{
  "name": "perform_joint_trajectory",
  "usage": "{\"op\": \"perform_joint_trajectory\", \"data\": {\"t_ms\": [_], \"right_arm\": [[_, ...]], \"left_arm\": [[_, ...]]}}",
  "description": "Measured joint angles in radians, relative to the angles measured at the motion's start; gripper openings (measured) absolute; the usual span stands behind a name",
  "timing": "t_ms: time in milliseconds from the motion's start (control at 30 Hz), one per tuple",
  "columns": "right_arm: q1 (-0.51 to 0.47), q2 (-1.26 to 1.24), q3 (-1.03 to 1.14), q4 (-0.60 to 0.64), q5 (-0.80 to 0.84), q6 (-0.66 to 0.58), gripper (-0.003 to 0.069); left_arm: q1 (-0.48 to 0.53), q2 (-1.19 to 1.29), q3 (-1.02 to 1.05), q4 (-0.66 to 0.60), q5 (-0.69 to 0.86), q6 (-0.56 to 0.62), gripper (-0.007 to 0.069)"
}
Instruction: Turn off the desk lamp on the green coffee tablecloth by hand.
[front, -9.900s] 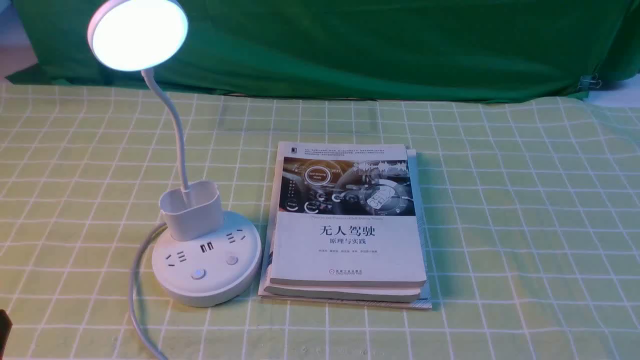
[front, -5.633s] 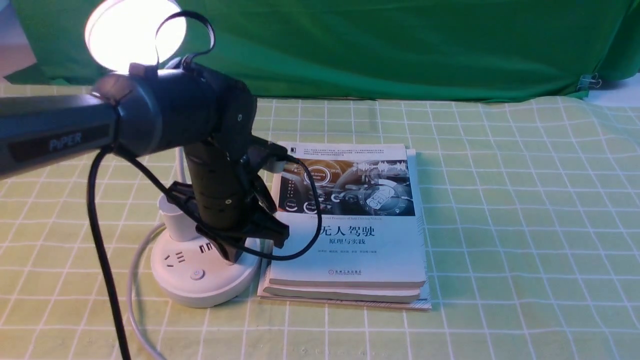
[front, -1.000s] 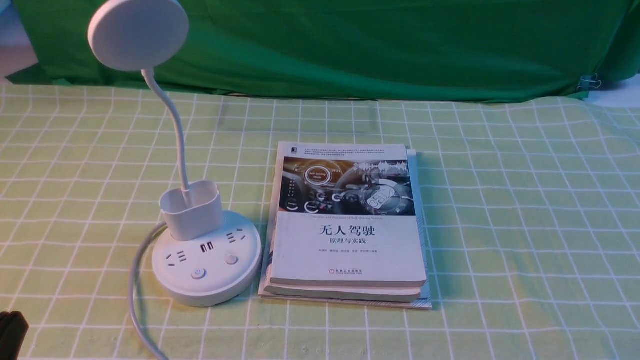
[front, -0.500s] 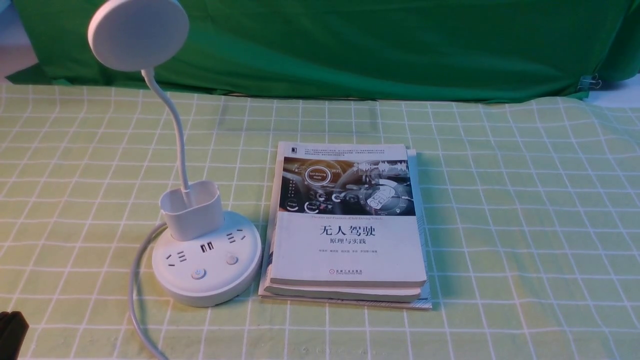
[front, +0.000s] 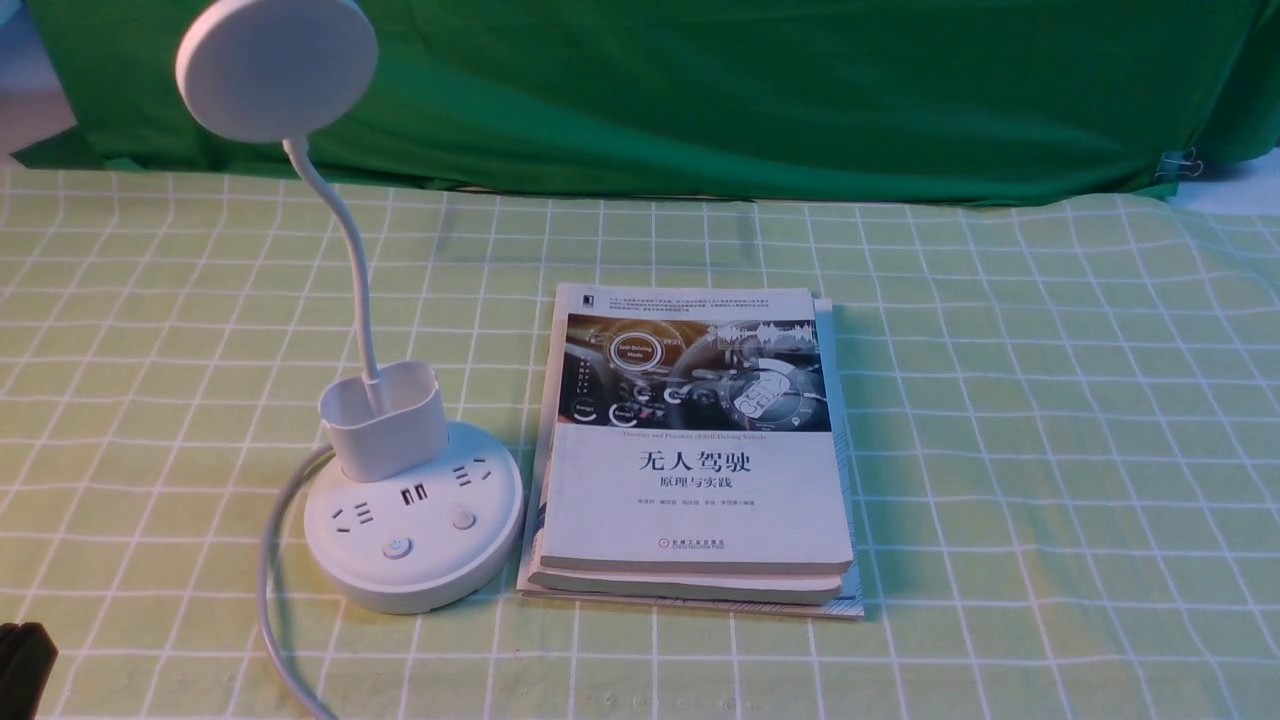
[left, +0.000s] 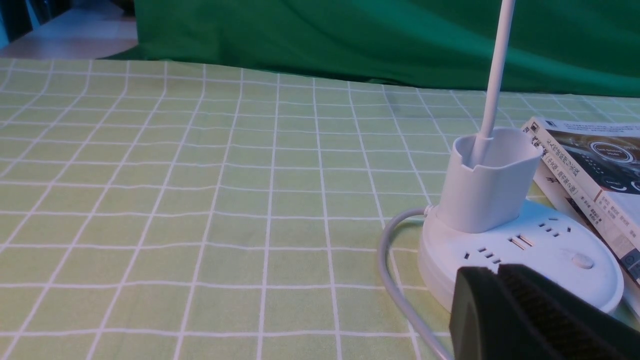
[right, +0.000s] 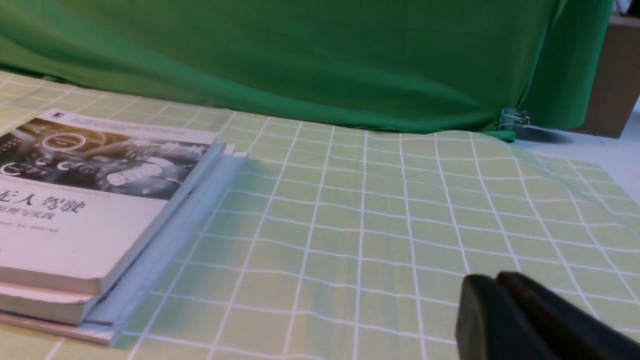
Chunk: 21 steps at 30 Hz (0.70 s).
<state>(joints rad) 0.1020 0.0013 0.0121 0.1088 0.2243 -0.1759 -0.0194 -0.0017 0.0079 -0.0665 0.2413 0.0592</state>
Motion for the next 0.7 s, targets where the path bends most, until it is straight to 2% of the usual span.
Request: {"op": "perform_joint_trajectory", "data": {"t_ms": [700], "right_arm": [[0.0,0.0,0.0,0.0,-0.002,0.014,0.0029]], "left_arm": [[0.0,0.0,0.0,0.0,0.0,0.0,0.0019]]}}
